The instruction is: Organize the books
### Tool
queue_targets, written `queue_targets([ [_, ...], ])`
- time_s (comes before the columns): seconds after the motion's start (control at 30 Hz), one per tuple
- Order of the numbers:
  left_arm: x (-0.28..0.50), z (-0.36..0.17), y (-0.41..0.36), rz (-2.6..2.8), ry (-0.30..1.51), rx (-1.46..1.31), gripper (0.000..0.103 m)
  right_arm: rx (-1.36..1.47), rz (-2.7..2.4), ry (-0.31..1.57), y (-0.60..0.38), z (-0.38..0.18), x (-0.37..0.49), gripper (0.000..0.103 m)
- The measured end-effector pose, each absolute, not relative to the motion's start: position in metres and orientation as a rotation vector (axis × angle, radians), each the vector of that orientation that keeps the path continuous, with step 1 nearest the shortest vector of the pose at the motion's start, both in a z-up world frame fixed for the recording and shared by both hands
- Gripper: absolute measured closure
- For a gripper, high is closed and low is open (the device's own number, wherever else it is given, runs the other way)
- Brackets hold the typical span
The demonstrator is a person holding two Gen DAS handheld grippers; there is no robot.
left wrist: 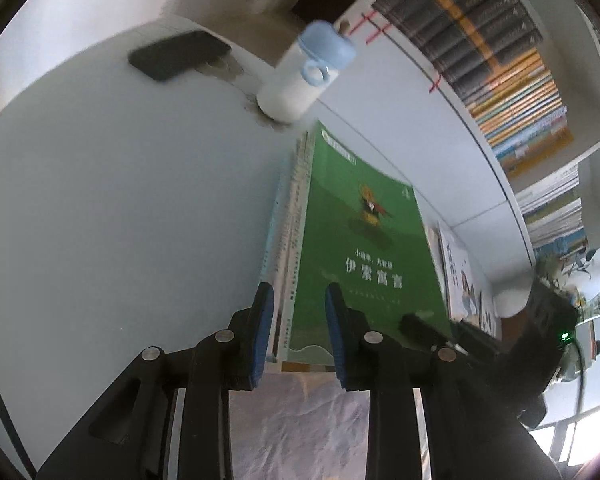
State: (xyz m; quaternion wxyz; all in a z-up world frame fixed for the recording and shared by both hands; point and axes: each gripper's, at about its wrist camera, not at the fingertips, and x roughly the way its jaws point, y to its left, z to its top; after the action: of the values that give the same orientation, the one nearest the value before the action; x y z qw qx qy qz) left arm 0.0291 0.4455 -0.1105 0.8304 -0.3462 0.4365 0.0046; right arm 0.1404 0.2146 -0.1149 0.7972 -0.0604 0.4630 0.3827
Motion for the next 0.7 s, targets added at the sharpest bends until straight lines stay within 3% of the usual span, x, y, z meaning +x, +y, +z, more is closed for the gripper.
queue_targets([
  [0.1,0.028,-0.100,0.441,0.007,0.917,-0.703,0.079,-0.120,0.817,1.017,0.215,-0.118,0.139,0.063],
  [0.57,0.052,-0.049,0.337,-0.094,0.918,-0.336,0.079,-0.086,0.637,1.049,0.112,-0.097,0.101,0.061],
  [0.7,0.054,-0.037,0.301,-0.146,0.912,-0.282,0.077,0.005,0.542,1.042,0.059,-0.089,0.088,0.054],
])
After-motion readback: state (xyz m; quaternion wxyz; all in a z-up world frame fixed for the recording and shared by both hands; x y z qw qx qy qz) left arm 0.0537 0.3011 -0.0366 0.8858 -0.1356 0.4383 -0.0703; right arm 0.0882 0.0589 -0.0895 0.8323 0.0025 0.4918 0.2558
